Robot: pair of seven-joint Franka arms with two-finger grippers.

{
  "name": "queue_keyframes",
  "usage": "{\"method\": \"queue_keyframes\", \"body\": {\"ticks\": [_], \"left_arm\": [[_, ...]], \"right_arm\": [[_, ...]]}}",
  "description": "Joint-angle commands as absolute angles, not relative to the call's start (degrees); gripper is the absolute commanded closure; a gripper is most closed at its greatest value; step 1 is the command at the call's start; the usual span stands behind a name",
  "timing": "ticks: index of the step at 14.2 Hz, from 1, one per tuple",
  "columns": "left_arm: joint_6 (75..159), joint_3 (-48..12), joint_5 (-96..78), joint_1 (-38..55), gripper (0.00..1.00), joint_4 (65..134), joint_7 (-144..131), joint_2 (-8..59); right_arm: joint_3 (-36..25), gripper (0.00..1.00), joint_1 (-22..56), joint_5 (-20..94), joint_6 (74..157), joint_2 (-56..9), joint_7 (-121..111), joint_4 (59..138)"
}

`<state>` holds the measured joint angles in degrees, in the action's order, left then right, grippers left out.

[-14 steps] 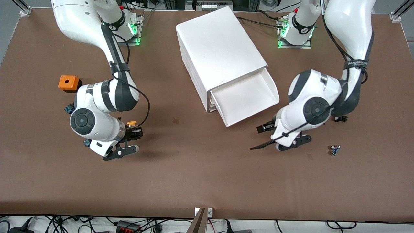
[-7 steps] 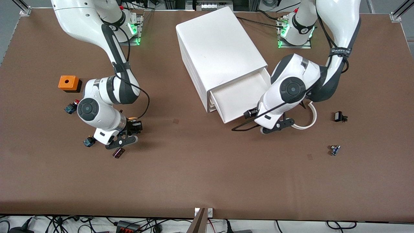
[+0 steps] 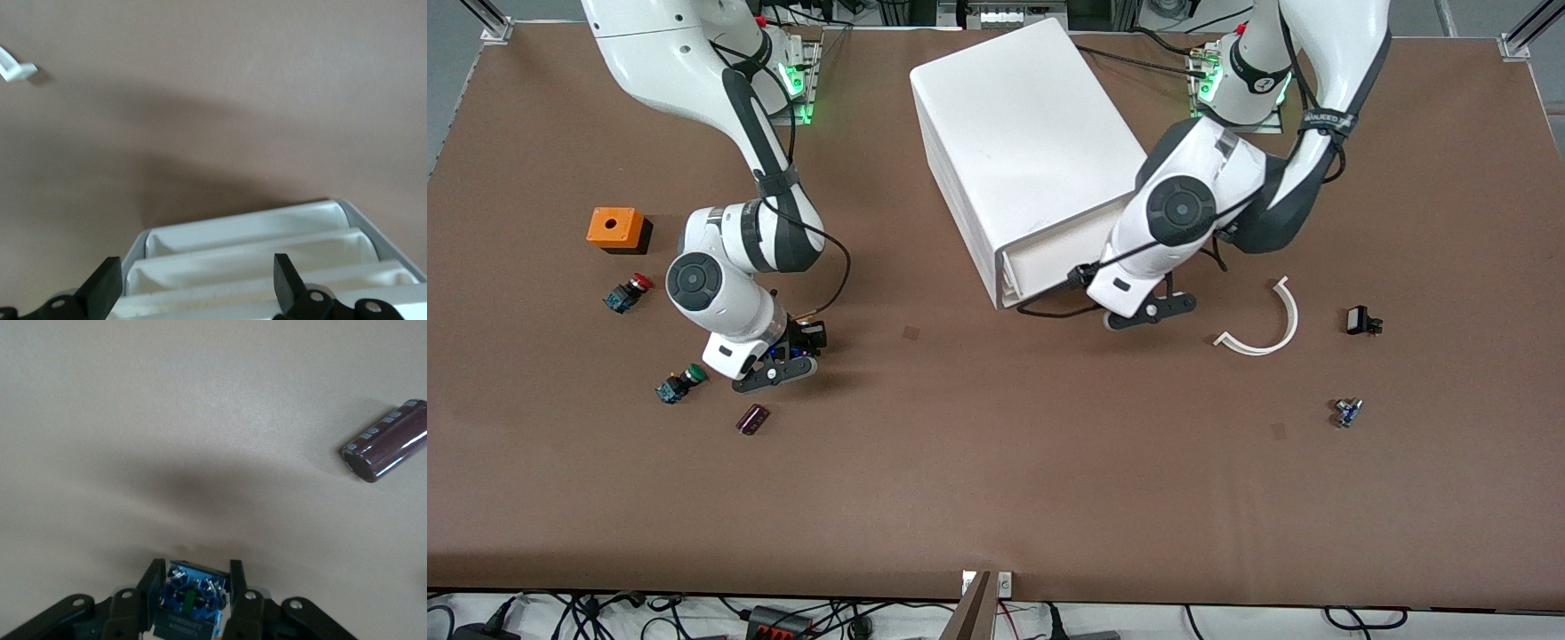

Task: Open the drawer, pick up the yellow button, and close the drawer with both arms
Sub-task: 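Push the drawer shut with the left gripper while the right gripper carries the button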

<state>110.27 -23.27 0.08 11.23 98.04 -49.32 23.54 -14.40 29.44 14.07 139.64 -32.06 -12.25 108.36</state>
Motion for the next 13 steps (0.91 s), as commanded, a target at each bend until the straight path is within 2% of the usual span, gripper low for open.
{"method": "queue_keyframes", "body": {"ticks": [1,4,5,6,7,10,13], "left_arm": [[110.13,-25.22,-0.35,10.46,0.0,100.72,-50.8,21.18],[108.72,-26.63,-0.44,10.37,0.0,100.81,-50.89,21.18],[107.85,-26.89,-0.44,10.37,0.0,100.72,-51.24,21.18],[107.67,-27.24,-0.44,10.46,0.0,100.72,-51.68,21.18],[107.32,-27.77,-0.44,10.37,0.0,100.72,-51.68,21.27],[106.0,-28.3,-0.44,10.55,0.0,100.72,-52.55,21.27],[106.0,-28.21,-0.44,10.29,0.0,100.2,-52.04,21.44]], "right_arm": [[-14.33,1.0,28.92,15.21,141.24,-31.9,-16.6,109.86],[-14.33,0.98,28.48,15.21,141.33,-33.22,-19.86,109.78],[-14.33,0.87,28.3,15.21,141.33,-33.4,-19.86,109.78],[-14.33,0.5,28.21,15.29,141.33,-33.57,-19.43,109.69],[-14.33,0.0,28.21,15.29,141.33,-33.57,-18.9,109.51],[-14.41,0.0,28.56,15.64,140.02,-32.61,-17.41,106.72],[-15.03,0.0,28.13,15.56,131.61,-31.82,-16.88,99.87]]}}
